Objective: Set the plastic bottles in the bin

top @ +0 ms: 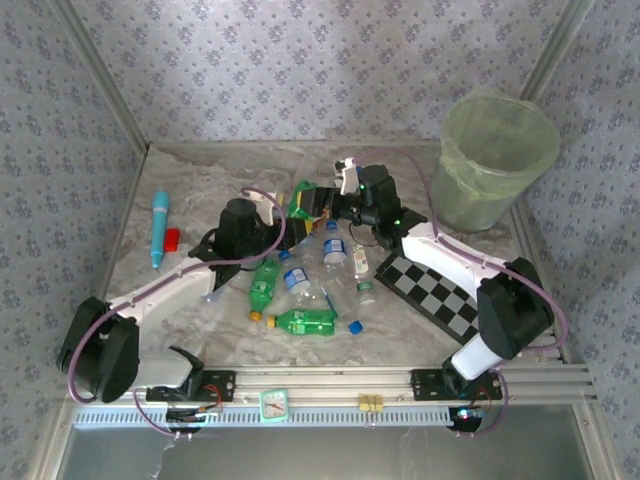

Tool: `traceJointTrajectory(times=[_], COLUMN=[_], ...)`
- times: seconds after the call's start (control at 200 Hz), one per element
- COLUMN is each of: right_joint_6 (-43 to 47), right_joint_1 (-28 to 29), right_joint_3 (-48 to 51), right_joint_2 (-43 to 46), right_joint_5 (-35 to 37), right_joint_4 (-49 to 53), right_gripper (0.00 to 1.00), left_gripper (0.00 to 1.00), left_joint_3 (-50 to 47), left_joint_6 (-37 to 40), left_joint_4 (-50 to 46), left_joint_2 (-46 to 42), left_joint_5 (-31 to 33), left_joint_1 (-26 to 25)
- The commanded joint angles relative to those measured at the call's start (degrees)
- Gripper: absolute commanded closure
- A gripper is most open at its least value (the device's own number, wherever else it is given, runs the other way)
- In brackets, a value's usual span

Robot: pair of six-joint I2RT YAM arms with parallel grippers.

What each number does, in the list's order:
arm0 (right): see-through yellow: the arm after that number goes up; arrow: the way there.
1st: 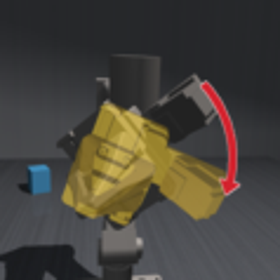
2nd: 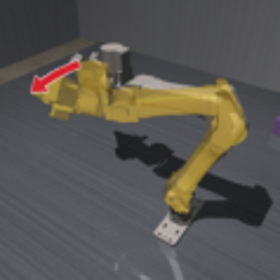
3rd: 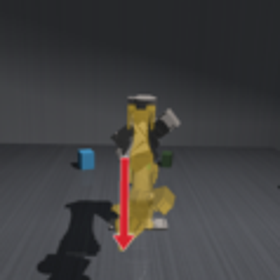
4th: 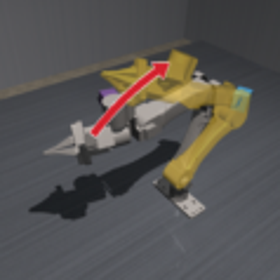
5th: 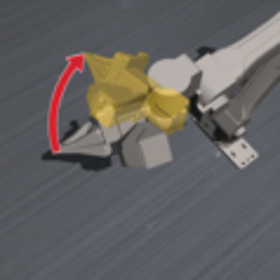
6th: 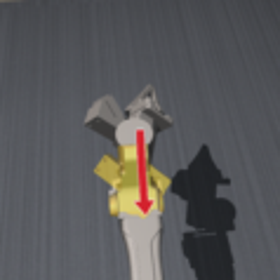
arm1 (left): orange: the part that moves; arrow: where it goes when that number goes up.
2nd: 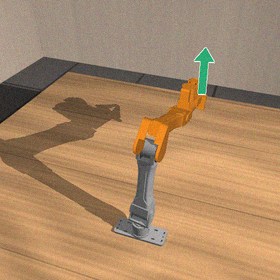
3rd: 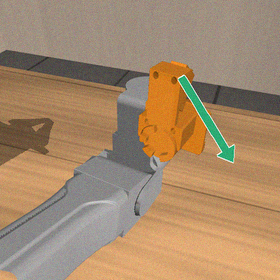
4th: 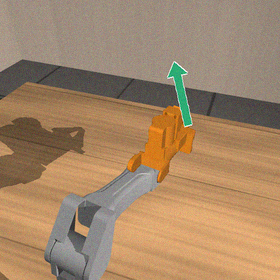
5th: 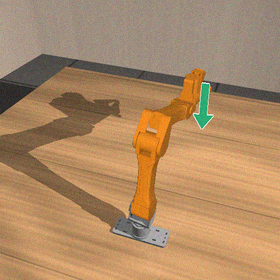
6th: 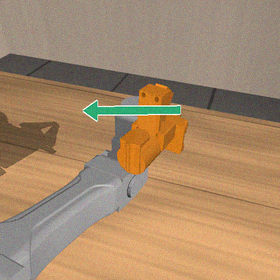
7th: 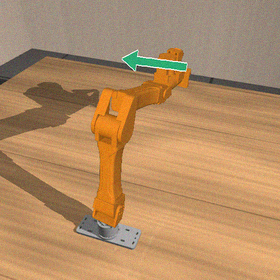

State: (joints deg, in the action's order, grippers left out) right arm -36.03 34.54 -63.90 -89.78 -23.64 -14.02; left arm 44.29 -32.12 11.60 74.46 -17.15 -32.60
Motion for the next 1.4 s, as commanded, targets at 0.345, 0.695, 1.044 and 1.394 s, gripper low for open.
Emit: traceJointTrajectory(times=[0.345, 0.695, 1.044, 1.394], right_joint_6=[-0.4, 17.9, 28.4, 36.0], right_joint_1=[-3.7, -12.6, -22.6, -31.0], right_joint_3=[-1.1, -14.8, -34.7, -36.9], right_joint_2=[-2.8, 3.0, 7.0, 6.6], right_joint_5=[-4.5, 5.6, 20.7, 40.2], right_joint_4=[-2.6, 23.7, 37.7, 38.4], right_gripper=[0.50, 0.54, 0.56, 0.56], left_gripper=[0.24, 0.00, 0.00, 0.00], left_joint_3=[2.8, 1.9, 0.1, -2.3], left_joint_6=[0.2, 0.0, -6.5, -8.4], left_joint_4=[4.8, -0.5, -6.4, -5.5], left_joint_2=[1.3, -2.2, -1.6, -1.8], left_joint_5=[-1.0, 16.0, 19.3, 19.3], left_joint_1=[-1.1, -0.5, 7.6, 8.9])
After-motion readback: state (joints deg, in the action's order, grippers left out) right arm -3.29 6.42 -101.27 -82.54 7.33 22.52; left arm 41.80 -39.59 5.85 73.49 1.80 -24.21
